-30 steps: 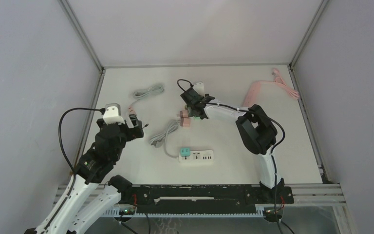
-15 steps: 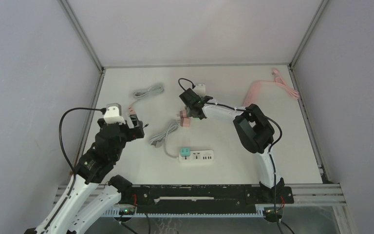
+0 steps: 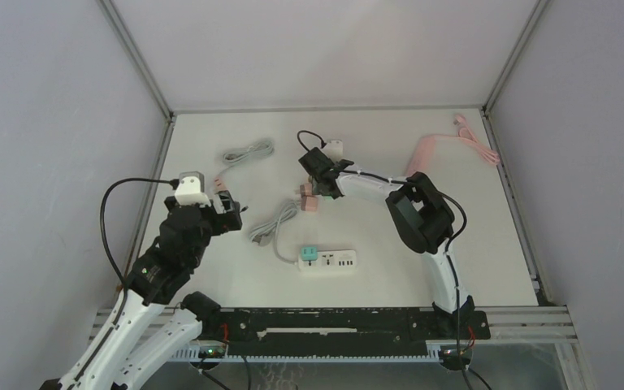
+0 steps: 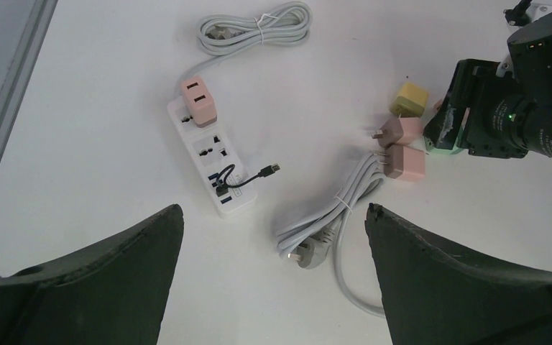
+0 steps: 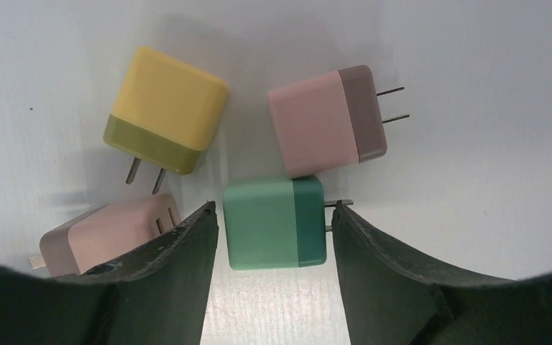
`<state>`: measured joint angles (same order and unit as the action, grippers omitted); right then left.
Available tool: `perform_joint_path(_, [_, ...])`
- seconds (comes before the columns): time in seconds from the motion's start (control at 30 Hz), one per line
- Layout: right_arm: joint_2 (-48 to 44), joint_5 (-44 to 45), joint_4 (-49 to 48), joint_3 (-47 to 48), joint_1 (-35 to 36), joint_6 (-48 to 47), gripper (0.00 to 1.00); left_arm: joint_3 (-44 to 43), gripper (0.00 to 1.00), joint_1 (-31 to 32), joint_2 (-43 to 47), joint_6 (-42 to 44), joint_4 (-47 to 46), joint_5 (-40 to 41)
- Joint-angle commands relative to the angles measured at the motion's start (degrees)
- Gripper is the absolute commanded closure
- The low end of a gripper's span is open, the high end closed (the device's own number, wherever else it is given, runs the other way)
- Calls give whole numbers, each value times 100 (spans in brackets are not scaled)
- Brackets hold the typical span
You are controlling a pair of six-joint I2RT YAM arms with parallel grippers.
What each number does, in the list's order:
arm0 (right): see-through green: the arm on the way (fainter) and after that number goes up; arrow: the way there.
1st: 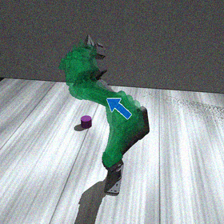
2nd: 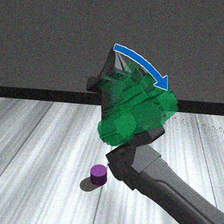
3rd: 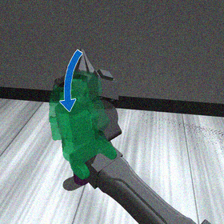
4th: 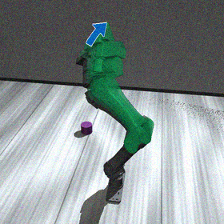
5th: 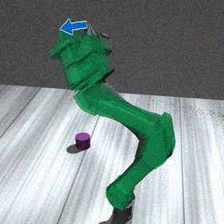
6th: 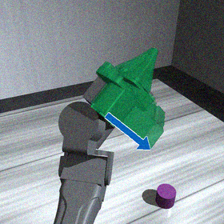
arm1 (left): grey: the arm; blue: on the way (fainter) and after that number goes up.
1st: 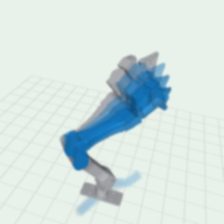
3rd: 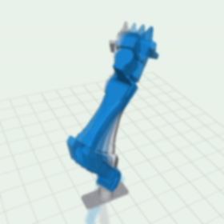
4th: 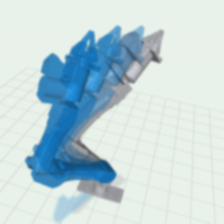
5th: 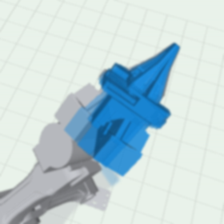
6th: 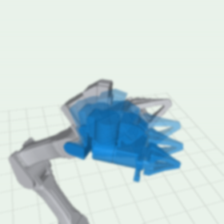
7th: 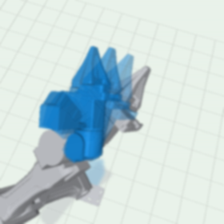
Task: Insert the plug
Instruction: Pick up the plug from the center of the board.
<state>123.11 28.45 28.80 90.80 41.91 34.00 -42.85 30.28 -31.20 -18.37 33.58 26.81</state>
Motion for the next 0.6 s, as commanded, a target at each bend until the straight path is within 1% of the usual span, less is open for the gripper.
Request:
perform_joint_path(0.0, [29, 176, -21, 184, -34, 124, 35, 93, 0, -37, -34, 134, -220, -35])
perform_joint_path(0.13, [-87, 253, -24, 85, -42, 102, 40, 94, 0, -36, -52, 139, -220, -35])
perform_joint_path(0.37, [-581, 191, -258, -454, -34, -87, 53, 84, 0, -37, -53, 136, -211, 29])
perform_joint_path(0.57, [-1284, 14, -531, -1003, -4, -470, 55, -71, 0, -33, -123, -49, -125, -217])
